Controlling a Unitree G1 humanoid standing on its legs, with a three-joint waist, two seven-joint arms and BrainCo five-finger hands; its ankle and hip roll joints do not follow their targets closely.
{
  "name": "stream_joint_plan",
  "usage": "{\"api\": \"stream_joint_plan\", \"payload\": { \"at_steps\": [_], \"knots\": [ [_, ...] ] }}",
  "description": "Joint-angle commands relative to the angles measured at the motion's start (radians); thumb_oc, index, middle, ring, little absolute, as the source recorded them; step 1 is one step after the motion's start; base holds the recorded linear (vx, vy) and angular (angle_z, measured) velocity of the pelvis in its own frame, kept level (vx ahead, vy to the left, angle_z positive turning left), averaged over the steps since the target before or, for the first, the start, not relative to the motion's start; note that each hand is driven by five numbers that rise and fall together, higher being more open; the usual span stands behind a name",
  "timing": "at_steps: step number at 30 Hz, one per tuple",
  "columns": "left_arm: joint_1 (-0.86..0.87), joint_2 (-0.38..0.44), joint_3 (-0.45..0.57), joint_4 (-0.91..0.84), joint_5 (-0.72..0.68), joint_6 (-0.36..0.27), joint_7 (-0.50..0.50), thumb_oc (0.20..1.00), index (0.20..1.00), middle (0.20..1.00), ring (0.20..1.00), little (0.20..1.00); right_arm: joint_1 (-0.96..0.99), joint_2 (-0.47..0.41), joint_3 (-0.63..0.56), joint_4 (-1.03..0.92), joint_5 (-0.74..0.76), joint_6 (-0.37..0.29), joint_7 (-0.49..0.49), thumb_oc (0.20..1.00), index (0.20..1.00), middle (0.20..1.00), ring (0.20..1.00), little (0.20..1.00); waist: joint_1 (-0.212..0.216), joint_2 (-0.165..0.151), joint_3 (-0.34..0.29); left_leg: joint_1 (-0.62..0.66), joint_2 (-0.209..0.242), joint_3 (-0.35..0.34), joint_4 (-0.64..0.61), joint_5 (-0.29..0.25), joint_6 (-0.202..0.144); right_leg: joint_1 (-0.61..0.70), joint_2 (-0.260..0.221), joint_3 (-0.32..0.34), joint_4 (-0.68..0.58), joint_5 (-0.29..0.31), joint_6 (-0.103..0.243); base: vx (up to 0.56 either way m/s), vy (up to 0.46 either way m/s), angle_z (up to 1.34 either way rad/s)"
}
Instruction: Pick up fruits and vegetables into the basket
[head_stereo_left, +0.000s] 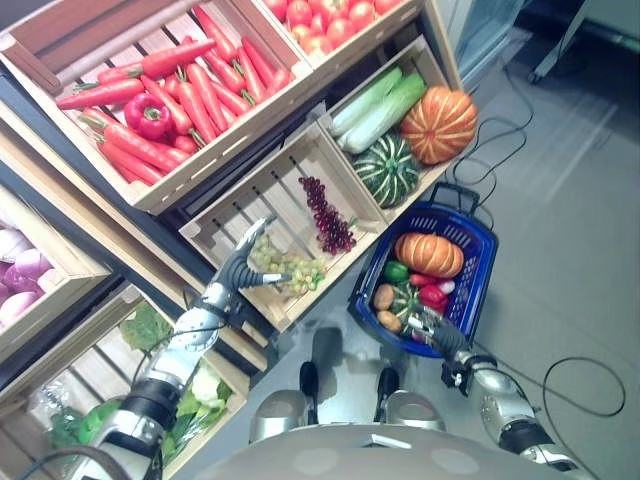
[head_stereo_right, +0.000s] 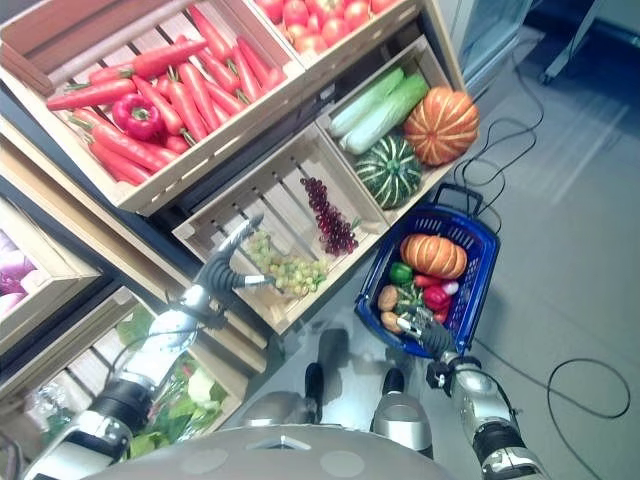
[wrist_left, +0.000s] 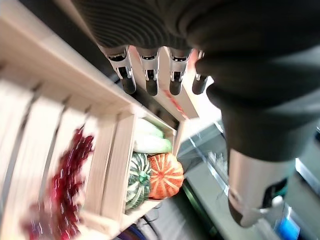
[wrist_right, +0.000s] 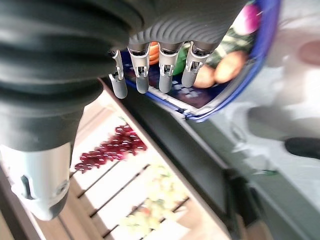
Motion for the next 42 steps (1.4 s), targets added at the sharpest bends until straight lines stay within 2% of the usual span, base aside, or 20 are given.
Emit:
{"api": "stream_joint_plan", "payload": {
  "at_steps": [1, 7, 9, 13, 15, 16, 20, 26, 27, 31, 34, 35, 40, 41, 42],
  "knots": [
    [-0.125, 0.063, -0.003, -0.038, 0.129, 0.057, 0.173, 1.000, 1.000, 1.000, 1.000, 1.000, -0.017, -0.038, -0.009, -0.110, 0.080, -0.022, -0.055, 1.000, 1.000, 1.000, 1.000, 1.000, -0.062, -0.030, 0.082, -0.052, -0.061, 0.059, 0.167, -0.149, 0.023, -0.128, -0.018, 0.056, 0.237, -0.121, 0.003, -0.01, 0.122, -0.19],
    [-0.354, 0.207, -0.049, -0.038, 0.136, 0.195, 0.242, 1.000, 1.000, 1.000, 1.000, 1.000, -0.037, -0.083, -0.028, -0.177, 0.133, -0.040, -0.057, 1.000, 1.000, 1.000, 1.000, 1.000, -0.123, -0.022, 0.170, -0.193, -0.053, 0.089, 0.263, -0.145, 0.012, -0.292, -0.008, 0.104, 0.350, -0.143, -0.019, -0.05, 0.010, -0.22],
    [-0.407, 0.231, -0.066, -0.026, 0.150, 0.227, 0.259, 1.000, 1.000, 1.000, 1.000, 1.000, -0.039, -0.095, -0.033, -0.195, 0.142, -0.046, -0.063, 1.000, 1.000, 1.000, 1.000, 1.000, -0.137, -0.023, 0.189, -0.234, -0.052, 0.098, 0.289, -0.145, 0.011, -0.338, -0.004, 0.113, 0.382, -0.147, -0.024, -0.05, -0.041, -0.15],
    [-0.485, 0.262, -0.116, -0.019, 0.274, 0.310, 0.302, 1.000, 1.000, 1.000, 1.000, 1.000, -0.050, -0.114, -0.041, -0.223, 0.177, -0.058, -0.079, 1.000, 1.000, 1.000, 1.000, 1.000, -0.154, -0.021, 0.197, -0.325, -0.053, 0.116, 0.341, -0.151, 0.011, -0.441, -0.006, 0.133, 0.444, -0.160, -0.023, -0.02, -0.029, -0.13],
    [-0.550, 0.292, -0.164, -0.023, 0.303, 0.375, 0.306, 1.000, 1.000, 1.000, 1.000, 1.000, -0.056, -0.128, -0.047, -0.245, 0.205, -0.067, -0.087, 1.000, 1.000, 1.000, 1.000, 1.000, -0.167, -0.014, 0.197, -0.392, -0.054, 0.129, 0.358, -0.142, 0.013, -0.519, -0.004, 0.151, 0.472, -0.154, -0.021, -0.02, -0.033, -0.16],
    [-0.586, 0.299, -0.186, -0.023, 0.361, 0.412, 0.308, 1.000, 1.000, 1.000, 1.000, 1.000, -0.059, -0.133, -0.054, -0.258, 0.214, -0.070, -0.093, 1.000, 1.000, 1.000, 1.000, 1.000, -0.172, -0.013, 0.197, -0.422, -0.056, 0.135, 0.373, -0.148, 0.013, -0.556, -0.005, 0.161, 0.495, -0.162, -0.018, -0.01, -0.043, -0.10],
    [-0.714, 0.335, -0.288, 0.002, 0.474, 0.557, 0.260, 1.000, 1.000, 1.000, 1.000, 1.000, -0.072, -0.159, -0.050, -0.299, 0.220, -0.074, -0.070, 1.000, 1.000, 1.000, 1.000, 1.000, -0.196, -0.002, 0.197, -0.515, -0.045, 0.169, 0.389, -0.142, 0.012, -0.669, 0.008, 0.189, 0.528, -0.159, -0.015, -0.01, -0.028, -0.10],
    [-0.791, 0.325, -0.350, 0.073, 0.551, 0.678, 0.186, 1.000, 1.000, 1.000, 1.000, 1.000, -0.061, -0.178, -0.053, -0.371, 0.235, -0.092, -0.068, 1.000, 1.000, 1.000, 1.000, 1.000, -0.226, -0.001, 0.197, -0.650, -0.031, 0.202, 0.448, -0.145, 0.011, -0.816, 0.022, 0.222, 0.596, -0.162, -0.013, 0.01, -0.034, -0.14],
    [-0.798, 0.317, -0.365, 0.102, 0.591, 0.718, 0.177, 1.000, 1.000, 1.000, 1.000, 1.000, -0.052, -0.182, -0.053, -0.388, 0.240, -0.094, -0.064, 1.000, 1.000, 1.000, 1.000, 1.000, -0.235, -0.003, 0.197, -0.657, -0.031, 0.197, 0.469, -0.174, 0.004, -0.825, 0.026, 0.234, 0.621, -0.192, -0.007, 0.08, 0.013, -0.12],
    [-0.847, 0.295, -0.401, 0.239, 0.687, 0.830, 0.168, 1.000, 1.000, 1.000, 1.000, 1.000, -0.044, -0.199, -0.053, -0.428, 0.240, -0.107, -0.056, 1.000, 1.000, 1.000, 1.000, 1.000, -0.265, -0.008, 0.197, -0.735, -0.009, 0.218, 0.508, -0.173, 0.000, -0.912, 0.032, 0.255, 0.665, -0.194, -0.005, 0.04, 0.018, -0.15],
    [-0.887, 0.282, -0.426, 0.334, 0.750, 0.909, 0.131, 1.000, 1.000, 1.000, 1.000, 1.000, -0.048, -0.215, -0.054, -0.434, 0.250, -0.116, -0.052, 1.000, 1.000, 1.000, 1.000, 1.000, -0.277, -0.010, 0.197, -0.777, 0.002, 0.228, 0.525, -0.170, -0.005, -0.958, 0.029, 0.264, 0.678, -0.189, -0.004, 0.01, -0.007, -0.09],
    [-0.890, 0.281, -0.428, 0.341, 0.751, 0.911, 0.133, 1.000, 1.000, 1.000, 1.000, 1.000, -0.050, -0.216, -0.054, -0.434, 0.250, -0.117, -0.053, 1.000, 1.000, 1.000, 1.000, 1.000, -0.277, -0.010, 0.197, -0.781, 0.003, 0.229, 0.527, -0.170, -0.005, -0.963, 0.029, 0.265, 0.680, -0.189, -0.004, 0.00, -0.012, -0.05],
    [-0.927, 0.258, -0.452, 0.478, 0.781, 1.012, 0.085, 1.000, 1.000, 1.000, 1.000, 1.000, -0.081, -0.236, -0.040, -0.429, 0.272, -0.128, -0.076, 1.000, 1.000, 1.000, 1.000, 1.000, -0.285, -0.015, 0.197, -0.851, 0.020, 0.230, 0.569, -0.171, -0.011, -1.036, 0.025, 0.276, 0.718, -0.183, -0.006, 0.01, -0.015, -0.06],
    [-0.929, 0.257, -0.453, 0.481, 0.782, 1.016, 0.082, 1.000, 1.000, 1.000, 1.000, 1.000, -0.082, -0.236, -0.040, -0.429, 0.272, -0.128, -0.077, 1.000, 1.000, 1.000, 1.000, 1.000, -0.285, -0.015, 0.197, -0.854, 0.020, 0.230, 0.571, -0.172, -0.011, -1.039, 0.025, 0.276, 0.719, -0.183, -0.006, 0.00, 0.000, 0.00],
    [-0.930, 0.241, -0.456, 0.531, 0.799, 1.063, 0.068, 1.000, 1.000, 1.000, 1.000, 1.000, -0.098, -0.239, -0.036, -0.428, 0.278, -0.131, -0.093, 1.000, 1.000, 1.000, 1.000, 1.000, -0.287, -0.014, 0.197, -0.880, 0.022, 0.228, 0.584, -0.173, -0.014, -1.067, 0.025, 0.283, 0.734, -0.183, -0.006, 0.00, 0.000, 0.00]
  ]
}}
